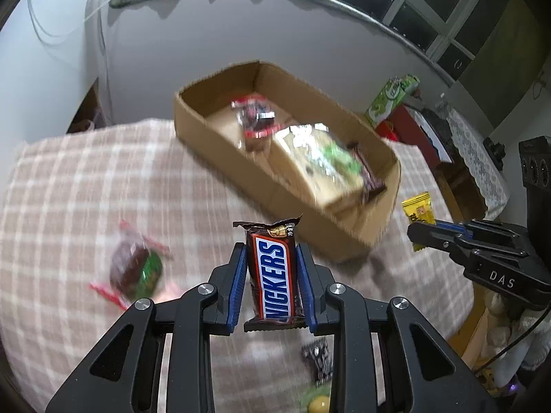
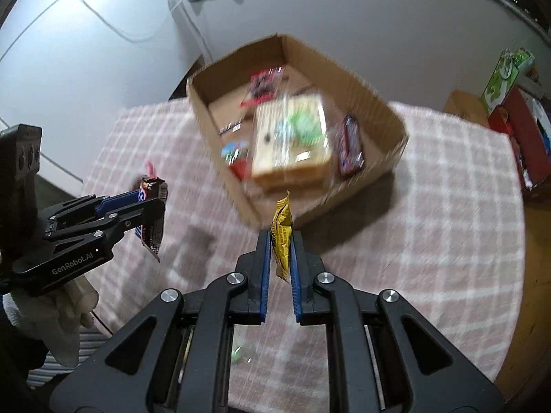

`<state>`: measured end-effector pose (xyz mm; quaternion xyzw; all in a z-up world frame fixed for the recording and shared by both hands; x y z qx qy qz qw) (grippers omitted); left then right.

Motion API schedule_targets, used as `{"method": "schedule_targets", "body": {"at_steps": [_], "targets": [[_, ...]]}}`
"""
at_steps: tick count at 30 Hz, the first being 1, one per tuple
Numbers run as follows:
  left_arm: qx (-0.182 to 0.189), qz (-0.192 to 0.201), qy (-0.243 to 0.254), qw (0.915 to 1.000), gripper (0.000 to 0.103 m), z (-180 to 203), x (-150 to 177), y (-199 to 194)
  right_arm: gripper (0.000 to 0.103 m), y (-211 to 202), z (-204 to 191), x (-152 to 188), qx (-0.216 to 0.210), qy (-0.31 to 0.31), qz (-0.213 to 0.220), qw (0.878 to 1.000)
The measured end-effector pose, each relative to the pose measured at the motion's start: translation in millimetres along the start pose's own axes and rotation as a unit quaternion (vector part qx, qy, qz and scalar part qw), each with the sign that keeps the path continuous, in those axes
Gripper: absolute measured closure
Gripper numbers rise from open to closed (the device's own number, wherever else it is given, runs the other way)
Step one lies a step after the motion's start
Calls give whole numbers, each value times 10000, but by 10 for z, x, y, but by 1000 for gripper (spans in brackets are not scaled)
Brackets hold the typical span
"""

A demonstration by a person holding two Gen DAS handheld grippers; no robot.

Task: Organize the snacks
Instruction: 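Carry the Snickers bar and yellow packet over the box with both tools, then open both tools to drop the Snickers bar and yellow packet into the box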

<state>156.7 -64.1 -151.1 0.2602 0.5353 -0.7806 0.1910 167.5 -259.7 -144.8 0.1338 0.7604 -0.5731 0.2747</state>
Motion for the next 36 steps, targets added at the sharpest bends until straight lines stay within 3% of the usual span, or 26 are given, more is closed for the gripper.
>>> {"method": "schedule_targets", "body": {"at_steps": [17, 36], "targets": [[-180, 259, 242, 9992, 76, -23, -852, 391, 92, 263, 245, -720, 314, -119, 224, 9992], [-177, -44, -29, 9998, 76, -74, -1038, 844, 92, 756, 364, -916, 539, -184, -73, 9984]]}}
Point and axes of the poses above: each gripper's, at about its wrist camera, not at the fingertips, and y roughly the way its jaws point, z to its right, x to its underside, the point moved 1 cm from there along y, roughly the way its jaws point, and after that the axes turned 8 degrees about z, right-handed, at the moved point
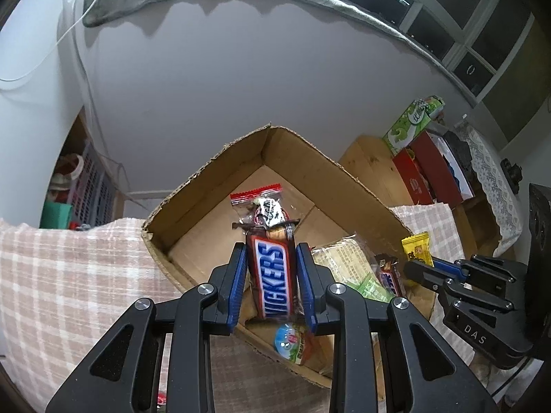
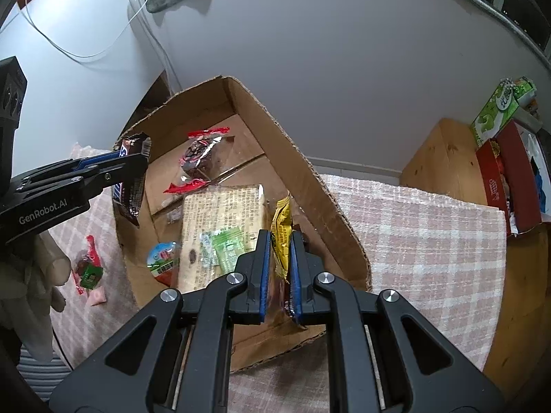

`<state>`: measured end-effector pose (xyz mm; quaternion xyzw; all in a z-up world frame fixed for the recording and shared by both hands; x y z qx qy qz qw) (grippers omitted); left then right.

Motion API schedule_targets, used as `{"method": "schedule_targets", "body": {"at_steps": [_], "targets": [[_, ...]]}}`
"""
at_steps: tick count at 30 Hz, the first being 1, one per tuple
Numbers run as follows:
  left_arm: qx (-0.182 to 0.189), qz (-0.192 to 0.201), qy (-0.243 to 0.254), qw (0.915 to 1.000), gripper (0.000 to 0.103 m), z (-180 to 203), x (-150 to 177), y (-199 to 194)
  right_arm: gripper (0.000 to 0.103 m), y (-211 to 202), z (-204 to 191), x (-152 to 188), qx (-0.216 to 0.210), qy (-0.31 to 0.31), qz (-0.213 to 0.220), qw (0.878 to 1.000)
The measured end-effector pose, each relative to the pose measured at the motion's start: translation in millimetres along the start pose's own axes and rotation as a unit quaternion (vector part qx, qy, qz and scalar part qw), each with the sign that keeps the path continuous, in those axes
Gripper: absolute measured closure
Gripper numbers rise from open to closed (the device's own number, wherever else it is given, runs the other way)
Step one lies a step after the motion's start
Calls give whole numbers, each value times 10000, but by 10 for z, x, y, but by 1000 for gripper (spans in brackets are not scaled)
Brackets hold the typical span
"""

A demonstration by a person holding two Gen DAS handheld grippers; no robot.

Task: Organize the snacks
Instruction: 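Open both tools to drop the Snickers bar and yellow packet into the box, then move the left tool to the yellow ball candy while the right tool approaches the green candy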

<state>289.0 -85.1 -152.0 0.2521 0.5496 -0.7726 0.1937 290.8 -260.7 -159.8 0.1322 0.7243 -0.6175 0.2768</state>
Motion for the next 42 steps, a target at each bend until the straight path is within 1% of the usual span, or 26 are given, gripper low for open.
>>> {"method": "schedule_targets", "body": {"at_steps": [1, 2, 3, 4, 5, 6, 9, 20, 28, 32, 36, 42], "targets": [[5, -59, -2, 10000, 73, 7, 2, 11, 92, 12, 8, 3, 0, 22, -23, 10000], [11, -87, 2, 10000, 68, 10, 0, 20, 86, 22, 12, 7, -11, 43, -54, 10000], [5, -88, 17, 10000, 66, 19, -1, 19, 78, 26, 10, 12, -5, 46, -69, 10000], [-10, -80, 33, 10000, 63, 26, 0, 12, 56, 13, 8, 17, 8, 30, -47, 10000], [-10, -75, 36, 10000, 63, 32, 1, 4, 41, -14, 1, 18, 35, -5, 11, 10000], [-9, -84, 33, 10000, 63, 37, 3, 0, 38, -49, -14, 22, 71, -50, 88, 9999], [-13, -67, 39, 10000, 63, 46, 8, -26, 37, -91, -31, 26, 56, -90, 99, 9999], [-101, 205, 265, 9994, 63, 152, 53, -278, 36, -242, -41, 82, 29, -63, 216, 9997], [-76, 279, 236, 9993, 63, 147, 142, -444, 36, -426, -116, 179, 24, -95, 318, 9994], [-107, 313, 261, 9991, 63, 103, 228, -559, 36, -530, -130, 258, -8, -91, 363, 9993], [-101, 340, 154, 9993, 63, 22, 343, -687, 36, -632, -151, 388, -44, -79, 382, 9992], [-97, 278, 73, 9995, 63, -73, 628, -884, 36, -772, -186, 642, -174, -6, 335, 9993]]}}
Point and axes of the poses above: each gripper's, at about its wrist camera, not at the fingertips, and y roughly the way its jaws point, z to its right, x to its underside, the point moved 1 cm from there along y, roughly the way its jaws point, and after that the axes turned 8 degrees about z, right-handed, at the moved point
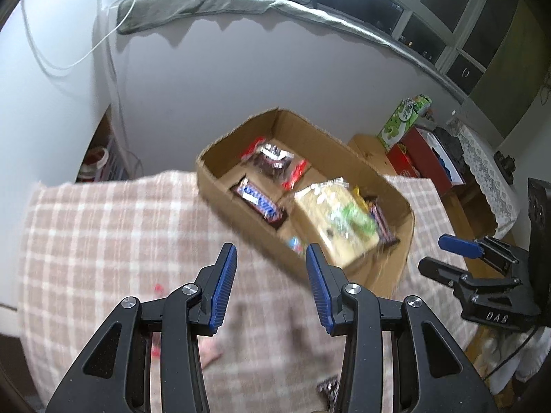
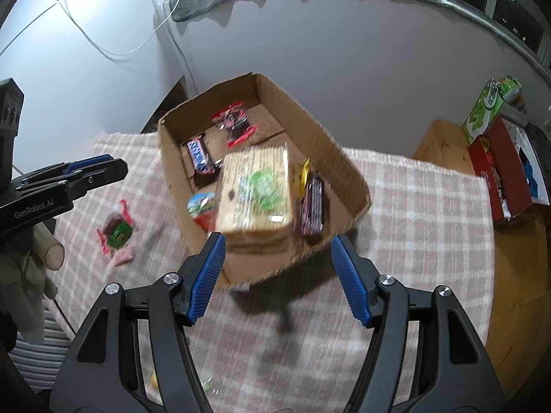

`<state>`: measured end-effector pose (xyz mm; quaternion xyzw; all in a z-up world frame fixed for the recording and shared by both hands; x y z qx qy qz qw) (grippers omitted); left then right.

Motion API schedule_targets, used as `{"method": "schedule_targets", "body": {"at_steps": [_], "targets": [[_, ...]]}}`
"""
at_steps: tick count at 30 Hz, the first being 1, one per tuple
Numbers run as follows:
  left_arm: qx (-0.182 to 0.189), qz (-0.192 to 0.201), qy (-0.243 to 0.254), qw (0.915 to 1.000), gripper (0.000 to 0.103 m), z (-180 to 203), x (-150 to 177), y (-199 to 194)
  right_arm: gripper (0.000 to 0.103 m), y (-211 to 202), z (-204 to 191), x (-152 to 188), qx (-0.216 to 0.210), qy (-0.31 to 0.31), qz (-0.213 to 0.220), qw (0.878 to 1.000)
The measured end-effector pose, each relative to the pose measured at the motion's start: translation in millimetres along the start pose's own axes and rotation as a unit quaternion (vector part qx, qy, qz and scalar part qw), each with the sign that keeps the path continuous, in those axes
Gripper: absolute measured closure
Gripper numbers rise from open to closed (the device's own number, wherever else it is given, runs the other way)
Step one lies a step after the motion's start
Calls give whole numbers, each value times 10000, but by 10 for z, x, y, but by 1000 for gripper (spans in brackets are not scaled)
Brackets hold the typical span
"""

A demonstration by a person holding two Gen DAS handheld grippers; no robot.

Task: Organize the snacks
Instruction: 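Move the left tool to the yellow ball candy while the right tool approaches the green candy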

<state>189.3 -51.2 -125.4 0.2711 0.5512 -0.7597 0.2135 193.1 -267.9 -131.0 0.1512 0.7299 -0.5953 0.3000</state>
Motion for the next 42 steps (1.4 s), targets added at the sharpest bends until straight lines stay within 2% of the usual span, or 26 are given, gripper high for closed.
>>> {"method": "schedule_targets", "body": {"at_steps": [10, 17, 23, 35, 42], "targets": [[-181, -106, -154, 9997, 63, 19, 538, -395, 36, -203, -160, 465, -139, -80, -150, 9998], [-241, -144, 91, 9996, 63, 206, 857, -617, 36, -311, -199, 749, -182, -117, -252, 9994], [-215, -312, 383, 9986, 63, 364, 1113, -640, 36, -344, -205, 1012, -272, -24, -300, 9992], [-138, -636, 422, 9970, 63, 453, 1431, -565, 36, -309, -294, 1341, -288, -85, -206, 9993], [-80, -873, 303, 9957, 63, 424, 1650, -451, 35, -207, -396, 1476, -280, -309, -466, 9980]]}}
Point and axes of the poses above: each gripper's, at about its wrist camera, not at the fingertips, and y roughly the way its jaws point, z to its right, x to its underside, the point moved 1 cm from there along y, roughly the way its jaws point, and after that the axes turned 8 degrees about z, right-handed, at the moved point
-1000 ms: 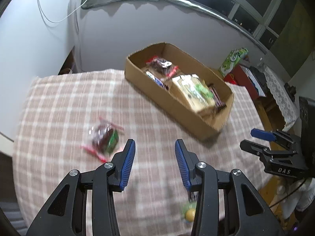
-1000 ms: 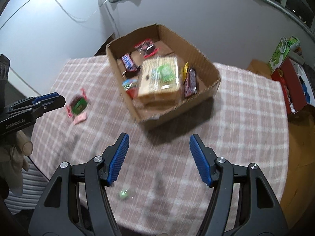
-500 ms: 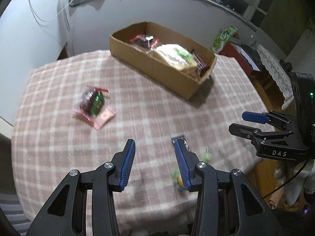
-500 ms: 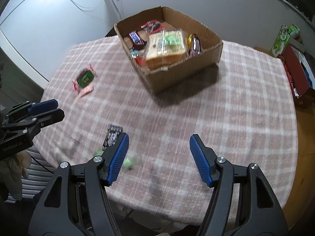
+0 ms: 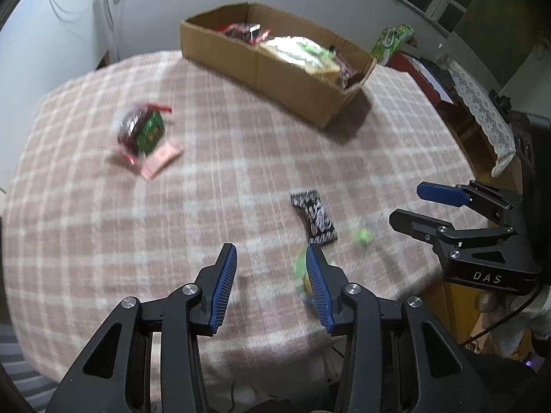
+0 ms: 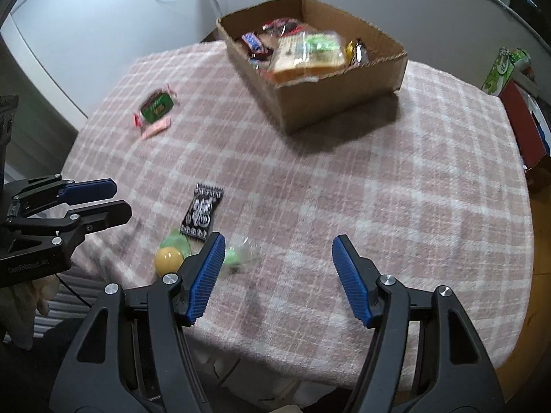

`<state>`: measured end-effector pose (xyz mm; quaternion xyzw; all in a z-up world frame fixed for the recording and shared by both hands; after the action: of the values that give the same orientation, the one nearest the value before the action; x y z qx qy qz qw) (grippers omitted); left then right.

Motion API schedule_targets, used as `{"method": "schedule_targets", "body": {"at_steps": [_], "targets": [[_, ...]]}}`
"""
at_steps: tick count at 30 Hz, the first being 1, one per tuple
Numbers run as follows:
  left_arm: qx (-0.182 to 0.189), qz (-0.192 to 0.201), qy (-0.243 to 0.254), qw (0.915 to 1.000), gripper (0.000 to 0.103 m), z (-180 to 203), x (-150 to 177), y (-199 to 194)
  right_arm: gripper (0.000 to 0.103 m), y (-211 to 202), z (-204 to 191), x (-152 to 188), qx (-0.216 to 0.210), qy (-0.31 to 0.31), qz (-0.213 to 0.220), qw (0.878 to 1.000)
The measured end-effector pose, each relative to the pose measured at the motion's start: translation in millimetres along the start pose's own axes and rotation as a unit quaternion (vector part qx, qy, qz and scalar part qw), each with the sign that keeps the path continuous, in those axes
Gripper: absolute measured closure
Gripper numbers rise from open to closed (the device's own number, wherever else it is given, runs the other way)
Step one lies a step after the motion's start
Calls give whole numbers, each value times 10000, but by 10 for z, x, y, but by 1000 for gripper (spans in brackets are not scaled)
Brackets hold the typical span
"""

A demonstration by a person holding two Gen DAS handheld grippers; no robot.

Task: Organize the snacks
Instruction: 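Move the left tool to the yellow ball candy while the right tool approaches the green candy, then close the left tool on the yellow ball candy while the right tool grasps the small green candy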

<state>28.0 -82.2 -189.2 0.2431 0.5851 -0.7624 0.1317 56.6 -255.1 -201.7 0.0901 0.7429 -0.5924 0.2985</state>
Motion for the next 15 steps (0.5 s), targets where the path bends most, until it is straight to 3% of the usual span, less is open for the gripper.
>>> {"method": "schedule_targets", "body": {"at_steps": [15], "targets": [[249, -253, 419, 9985, 63, 192, 347, 168, 36, 140, -50, 233, -199, 67, -285, 9994]]}}
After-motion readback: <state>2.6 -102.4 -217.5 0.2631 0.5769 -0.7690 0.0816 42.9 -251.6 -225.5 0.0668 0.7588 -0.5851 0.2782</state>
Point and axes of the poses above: each gripper's, at about its wrist camera, not at the fingertips, and y roughly the way its jaws point, z to its right, x to its underside, the point moved 1 cm from there along y, roughly the way its jaws point, and after that the axes turned 8 degrees about z, right-handed, at the moved point
